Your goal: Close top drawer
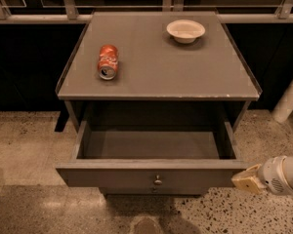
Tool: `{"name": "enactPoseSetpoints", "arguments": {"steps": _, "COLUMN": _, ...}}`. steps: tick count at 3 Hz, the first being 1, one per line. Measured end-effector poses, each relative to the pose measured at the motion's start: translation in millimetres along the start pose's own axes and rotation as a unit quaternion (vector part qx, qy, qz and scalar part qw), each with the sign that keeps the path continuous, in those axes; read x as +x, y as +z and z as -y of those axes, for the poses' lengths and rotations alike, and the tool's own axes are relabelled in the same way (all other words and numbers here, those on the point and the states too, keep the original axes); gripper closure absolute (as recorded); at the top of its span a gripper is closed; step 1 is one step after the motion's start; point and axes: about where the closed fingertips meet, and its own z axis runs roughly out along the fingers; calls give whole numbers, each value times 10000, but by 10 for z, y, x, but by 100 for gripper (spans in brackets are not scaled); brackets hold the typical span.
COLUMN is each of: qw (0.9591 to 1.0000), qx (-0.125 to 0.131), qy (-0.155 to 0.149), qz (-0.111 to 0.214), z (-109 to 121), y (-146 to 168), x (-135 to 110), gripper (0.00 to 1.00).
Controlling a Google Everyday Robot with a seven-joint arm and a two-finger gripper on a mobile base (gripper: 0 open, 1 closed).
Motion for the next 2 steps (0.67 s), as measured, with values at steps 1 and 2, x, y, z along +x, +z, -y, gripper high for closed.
{"name": "enactPoseSetpoints", "arguments": {"steps": 1, "qw": 10000, "qx": -63, "qy": -13, "qz": 39, "z": 60, "y": 140, "x": -51, "gripper": 100}}
{"name": "enactPoseSetpoints", "arguments": {"steps": 2, "qw": 9997, "qx": -93, "qy": -177, "qz": 135, "z": 143, "y": 340, "x": -275, "gripper": 100}}
